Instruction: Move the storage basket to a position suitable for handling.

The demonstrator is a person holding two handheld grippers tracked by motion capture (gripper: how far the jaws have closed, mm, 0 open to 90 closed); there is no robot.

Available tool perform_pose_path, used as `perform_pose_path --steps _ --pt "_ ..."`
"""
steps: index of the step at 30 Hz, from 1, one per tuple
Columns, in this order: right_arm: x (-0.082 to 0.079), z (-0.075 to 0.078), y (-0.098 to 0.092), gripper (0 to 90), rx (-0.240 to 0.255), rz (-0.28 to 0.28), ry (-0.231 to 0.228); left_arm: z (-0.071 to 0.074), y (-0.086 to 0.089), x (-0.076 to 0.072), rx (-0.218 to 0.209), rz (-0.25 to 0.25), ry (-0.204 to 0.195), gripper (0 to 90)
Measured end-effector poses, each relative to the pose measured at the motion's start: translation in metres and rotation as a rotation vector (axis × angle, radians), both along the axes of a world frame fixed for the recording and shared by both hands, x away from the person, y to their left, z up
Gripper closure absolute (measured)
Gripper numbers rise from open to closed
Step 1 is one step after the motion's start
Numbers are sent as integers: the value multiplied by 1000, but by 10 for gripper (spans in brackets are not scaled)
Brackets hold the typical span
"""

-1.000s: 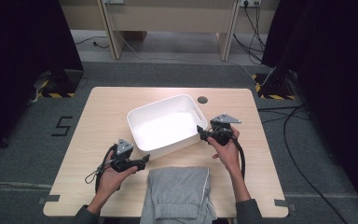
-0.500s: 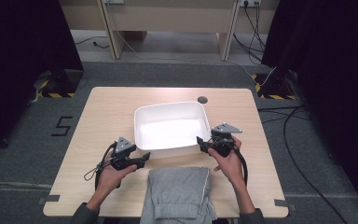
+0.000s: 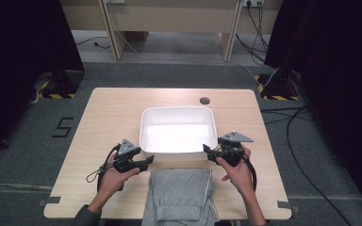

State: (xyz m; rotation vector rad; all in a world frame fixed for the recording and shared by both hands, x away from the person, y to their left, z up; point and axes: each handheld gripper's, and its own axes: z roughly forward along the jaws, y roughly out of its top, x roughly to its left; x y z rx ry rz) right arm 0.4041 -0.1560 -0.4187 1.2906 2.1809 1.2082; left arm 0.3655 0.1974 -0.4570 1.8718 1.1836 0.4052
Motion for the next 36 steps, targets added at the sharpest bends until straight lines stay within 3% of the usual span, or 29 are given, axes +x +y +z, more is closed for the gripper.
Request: perform_pose_path --steps 2,9,22,27,36 --pt "-3 2 -1 316 -20 9 -7 0 0 1 -4 -2 2 329" --pt "-5 -1 -1 299 3 -10 -7 0 -1 6 -11 11 3 326" --pt "14 -11 5 329 -49 -23 -68 0 -6 9 9 52 4 320" --pt "24 -13 7 332 -46 -25 -72 -1 -5 14 -5 66 11 324" --pt "25 -12 7 333 -44 -25 -65 -2 -4 15 -8 64 10 331"
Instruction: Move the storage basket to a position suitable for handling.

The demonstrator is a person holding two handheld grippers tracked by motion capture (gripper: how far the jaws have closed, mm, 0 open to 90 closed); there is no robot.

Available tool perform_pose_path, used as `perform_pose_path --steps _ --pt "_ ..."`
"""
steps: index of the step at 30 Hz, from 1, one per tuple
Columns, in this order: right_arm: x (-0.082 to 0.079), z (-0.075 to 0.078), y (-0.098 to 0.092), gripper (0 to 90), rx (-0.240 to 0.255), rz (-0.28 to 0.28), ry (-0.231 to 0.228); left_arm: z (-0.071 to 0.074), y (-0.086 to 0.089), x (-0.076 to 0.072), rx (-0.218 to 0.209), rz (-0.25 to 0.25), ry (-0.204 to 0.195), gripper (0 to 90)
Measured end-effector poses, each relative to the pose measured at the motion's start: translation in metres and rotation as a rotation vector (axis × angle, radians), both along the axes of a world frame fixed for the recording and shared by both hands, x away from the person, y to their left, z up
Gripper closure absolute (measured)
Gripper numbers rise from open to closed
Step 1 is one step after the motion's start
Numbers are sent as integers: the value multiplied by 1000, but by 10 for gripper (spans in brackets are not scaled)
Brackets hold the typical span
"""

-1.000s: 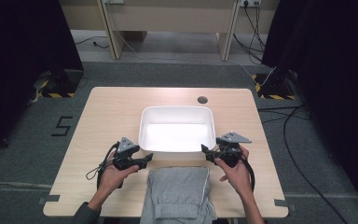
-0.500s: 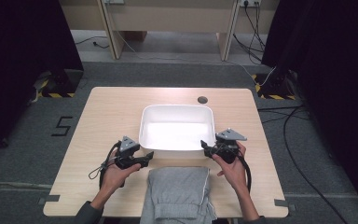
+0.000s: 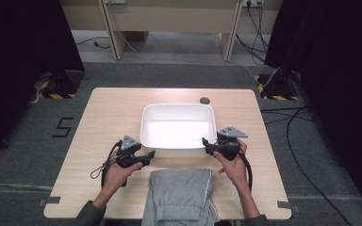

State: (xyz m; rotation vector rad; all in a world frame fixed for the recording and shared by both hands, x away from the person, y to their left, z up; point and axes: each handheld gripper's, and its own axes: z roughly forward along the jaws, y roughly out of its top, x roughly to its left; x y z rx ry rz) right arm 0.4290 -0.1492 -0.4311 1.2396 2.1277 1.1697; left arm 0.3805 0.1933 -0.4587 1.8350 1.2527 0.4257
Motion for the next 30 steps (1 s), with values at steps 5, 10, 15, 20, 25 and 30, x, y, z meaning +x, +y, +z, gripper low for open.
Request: perform_pose_path --steps 5,10,15,20,25,30 --pt "-4 2 -1 333 3 5 16 0 -2 -2 24 2 -2 339" --pt "-7 1 -2 335 11 4 21 1 -3 -7 32 -5 2 343" --pt "-16 3 -3 377 48 31 38 -1 -12 -19 -97 -102 46 408" --pt "-23 7 6 353 -14 54 4 6 -25 -28 17 -114 -14 385" --pt "-15 3 -2 325 45 13 54 21 -1 -25 -6 -28 -60 350" --pt "-9 0 -7 325 53 -20 43 32 25 -8 -56 64 -74 332"
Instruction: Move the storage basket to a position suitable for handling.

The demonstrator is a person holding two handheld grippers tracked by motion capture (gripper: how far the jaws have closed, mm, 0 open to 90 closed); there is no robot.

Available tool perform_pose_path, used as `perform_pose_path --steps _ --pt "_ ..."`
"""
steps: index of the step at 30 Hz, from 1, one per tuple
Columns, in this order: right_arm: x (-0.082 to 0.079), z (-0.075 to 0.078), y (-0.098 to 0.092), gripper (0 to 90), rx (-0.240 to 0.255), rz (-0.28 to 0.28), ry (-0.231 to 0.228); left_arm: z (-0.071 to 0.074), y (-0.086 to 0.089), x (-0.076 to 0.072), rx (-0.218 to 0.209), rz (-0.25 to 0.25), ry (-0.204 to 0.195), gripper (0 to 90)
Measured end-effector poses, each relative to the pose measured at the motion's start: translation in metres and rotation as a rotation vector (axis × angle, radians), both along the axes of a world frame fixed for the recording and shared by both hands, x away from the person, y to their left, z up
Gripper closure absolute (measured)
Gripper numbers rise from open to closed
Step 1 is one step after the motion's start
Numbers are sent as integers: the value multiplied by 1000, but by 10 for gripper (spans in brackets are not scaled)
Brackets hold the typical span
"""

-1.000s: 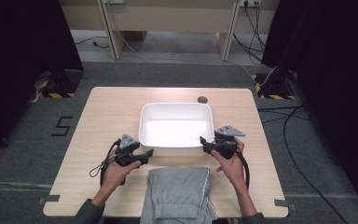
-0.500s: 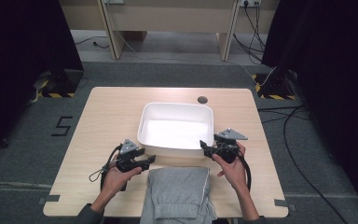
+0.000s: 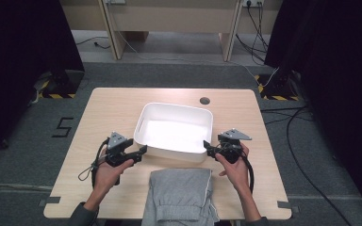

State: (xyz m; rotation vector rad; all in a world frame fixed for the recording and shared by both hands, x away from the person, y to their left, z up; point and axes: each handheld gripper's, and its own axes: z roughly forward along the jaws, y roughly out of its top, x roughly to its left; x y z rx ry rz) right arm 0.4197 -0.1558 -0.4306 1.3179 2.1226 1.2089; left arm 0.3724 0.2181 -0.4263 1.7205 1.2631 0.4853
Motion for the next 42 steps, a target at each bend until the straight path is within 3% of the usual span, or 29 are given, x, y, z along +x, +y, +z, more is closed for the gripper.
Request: perform_pose_path --steps 3,8,9,12,15,20,23,27,33,37,42 --pt "2 -1 1 328 -5 4 -1 3 5 10 -3 32 6 329" --pt "2 1 3 346 -40 13 -20 -4 6 29 58 73 49 353" --pt "2 1 4 347 -49 10 -24 -5 7 30 53 77 50 362" --pt "2 2 3 366 -65 9 -32 -4 5 27 56 35 44 474" --pt "1 2 0 380 -78 9 -40 -4 -2 19 70 0 48 481" --pt "0 3 -6 400 -104 5 -52 -7 -8 13 67 -14 51 462" --pt "2 1 -6 505 -101 38 -77 -8 -10 12 68 -16 49 462" --pt "6 -4 -1 602 -143 66 -100 -8 -12 13 69 -15 47 464" --pt "17 -8 -5 637 -64 51 -63 -7 -15 14 86 -10 45 478" --pt "22 -9 -2 644 -102 36 -85 -7 -18 17 88 3 45 480" --pt "28 -12 -2 615 -66 30 -65 -8 -17 19 83 9 44 480"
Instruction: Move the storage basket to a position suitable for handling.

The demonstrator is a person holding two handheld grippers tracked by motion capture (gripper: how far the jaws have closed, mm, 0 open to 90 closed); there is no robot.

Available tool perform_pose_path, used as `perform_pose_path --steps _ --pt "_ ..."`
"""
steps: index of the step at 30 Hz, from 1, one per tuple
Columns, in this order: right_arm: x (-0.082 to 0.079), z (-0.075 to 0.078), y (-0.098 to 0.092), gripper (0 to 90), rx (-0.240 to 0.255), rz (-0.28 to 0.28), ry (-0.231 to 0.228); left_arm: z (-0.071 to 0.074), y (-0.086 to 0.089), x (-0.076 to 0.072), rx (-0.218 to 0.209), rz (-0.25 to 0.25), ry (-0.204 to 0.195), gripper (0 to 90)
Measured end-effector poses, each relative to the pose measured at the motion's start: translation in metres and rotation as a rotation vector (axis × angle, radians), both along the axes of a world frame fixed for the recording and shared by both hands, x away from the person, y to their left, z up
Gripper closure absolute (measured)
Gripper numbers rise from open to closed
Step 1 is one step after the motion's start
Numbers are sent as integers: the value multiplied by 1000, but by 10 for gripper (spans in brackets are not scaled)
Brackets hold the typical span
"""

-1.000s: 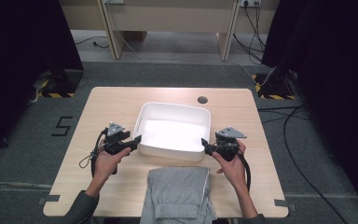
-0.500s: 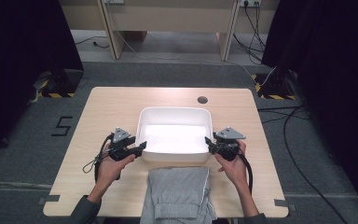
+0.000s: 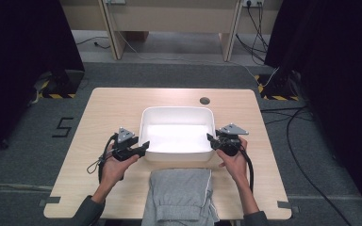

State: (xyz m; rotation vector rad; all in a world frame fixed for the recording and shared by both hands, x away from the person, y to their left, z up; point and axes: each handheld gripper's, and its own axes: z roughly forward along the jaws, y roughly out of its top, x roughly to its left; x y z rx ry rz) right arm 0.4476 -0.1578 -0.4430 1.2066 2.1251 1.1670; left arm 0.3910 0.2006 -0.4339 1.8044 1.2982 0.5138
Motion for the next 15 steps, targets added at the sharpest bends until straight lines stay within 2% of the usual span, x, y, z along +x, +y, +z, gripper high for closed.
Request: perform_pose_path --steps 3,4,6,7,9,12,15 --pt "0 0 1 579 -4 -3 3 0 0 0 -1 1 -1 480" --pt "0 0 1 542 8 -2 8 0 1 0 -17 -3 3 468" --pt "-2 1 2 454 45 -17 16 0 1 -1 -61 -9 11 388" --pt "-3 3 2 418 38 -27 6 2 1 -4 -69 -12 6 349" --pt "-9 10 0 351 34 -36 -16 7 4 -10 -86 -26 1 288" --pt "-21 22 -8 316 81 -39 -34 16 9 -21 -129 -35 2 232" --pt "-37 28 -14 293 93 -19 -10 20 11 -32 -137 -57 6 221"
